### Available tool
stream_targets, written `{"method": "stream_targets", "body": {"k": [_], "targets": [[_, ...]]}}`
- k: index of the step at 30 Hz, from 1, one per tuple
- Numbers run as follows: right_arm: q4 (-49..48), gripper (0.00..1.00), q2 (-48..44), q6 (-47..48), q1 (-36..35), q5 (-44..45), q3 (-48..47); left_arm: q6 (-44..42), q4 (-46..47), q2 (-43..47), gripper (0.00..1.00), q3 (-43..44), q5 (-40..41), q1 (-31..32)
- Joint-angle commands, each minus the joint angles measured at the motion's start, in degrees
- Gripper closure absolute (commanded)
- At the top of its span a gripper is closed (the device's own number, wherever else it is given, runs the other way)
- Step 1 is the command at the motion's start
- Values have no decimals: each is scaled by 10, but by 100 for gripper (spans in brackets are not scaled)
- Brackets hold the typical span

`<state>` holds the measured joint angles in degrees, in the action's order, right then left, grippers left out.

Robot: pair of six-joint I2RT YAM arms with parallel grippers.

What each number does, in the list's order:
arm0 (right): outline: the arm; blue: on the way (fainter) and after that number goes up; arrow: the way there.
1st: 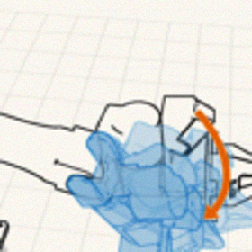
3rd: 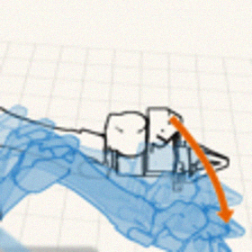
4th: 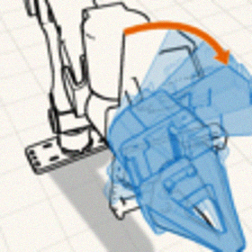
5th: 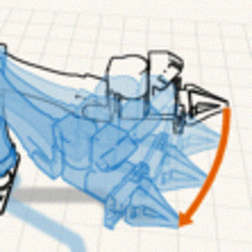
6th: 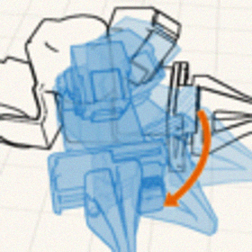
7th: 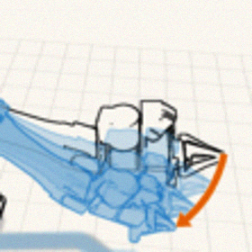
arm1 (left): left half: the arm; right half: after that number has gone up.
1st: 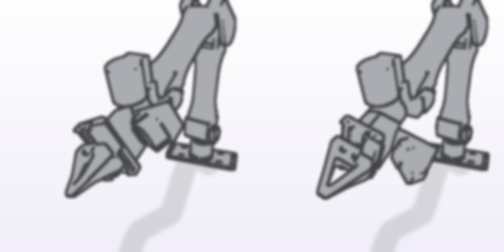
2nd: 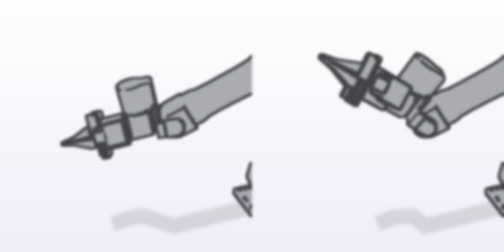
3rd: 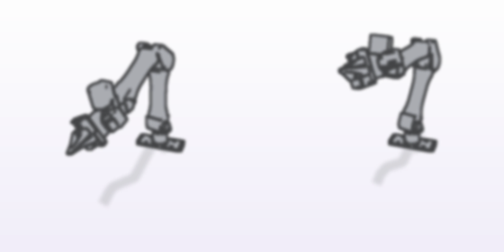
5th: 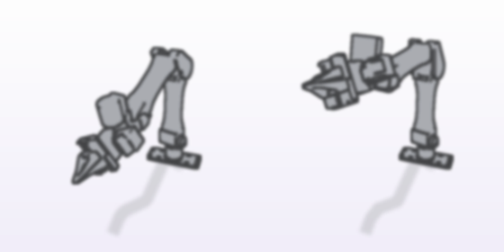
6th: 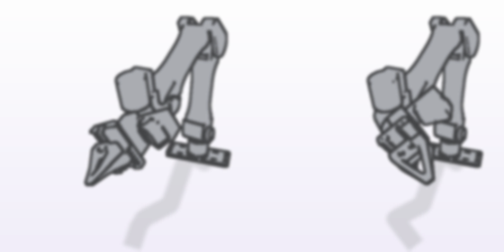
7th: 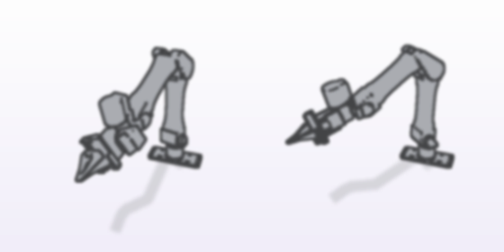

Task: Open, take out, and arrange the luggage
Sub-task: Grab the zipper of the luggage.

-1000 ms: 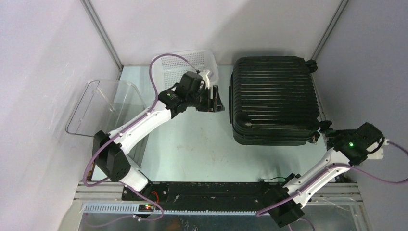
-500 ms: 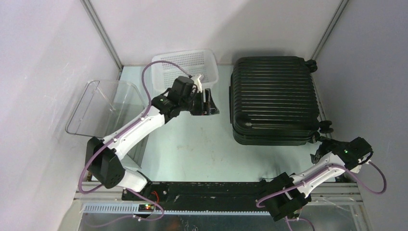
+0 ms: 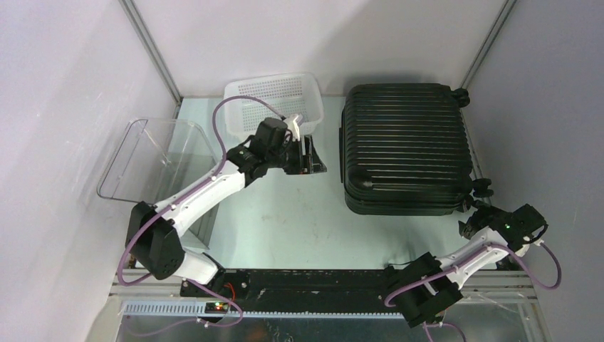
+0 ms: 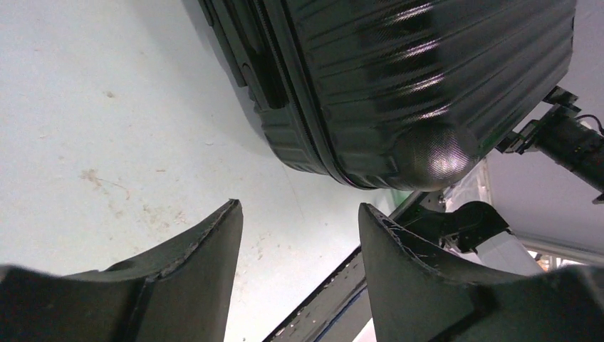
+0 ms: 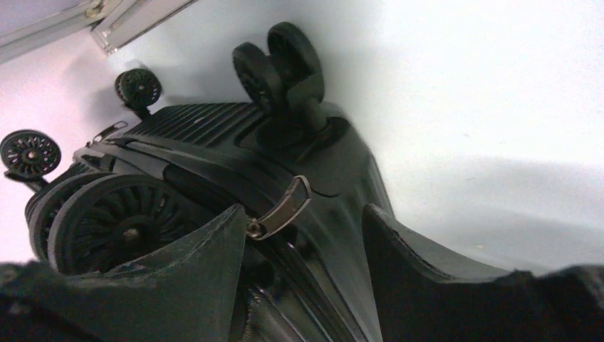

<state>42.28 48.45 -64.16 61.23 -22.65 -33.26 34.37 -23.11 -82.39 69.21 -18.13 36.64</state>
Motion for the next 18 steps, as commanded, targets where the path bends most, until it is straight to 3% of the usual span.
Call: {"method": "stream_targets", "body": {"k": [1,9,18], "targets": [[-70,37,4,-55,-42,10,-1,50,81,23,35,-52,-46,18],[-102,44,33,-90,-74,26,3,35,173,21,34,-109,-16,92],[-113,84,48,-78,-63,39,9,168,216,14,33,-130,23,61]]}}
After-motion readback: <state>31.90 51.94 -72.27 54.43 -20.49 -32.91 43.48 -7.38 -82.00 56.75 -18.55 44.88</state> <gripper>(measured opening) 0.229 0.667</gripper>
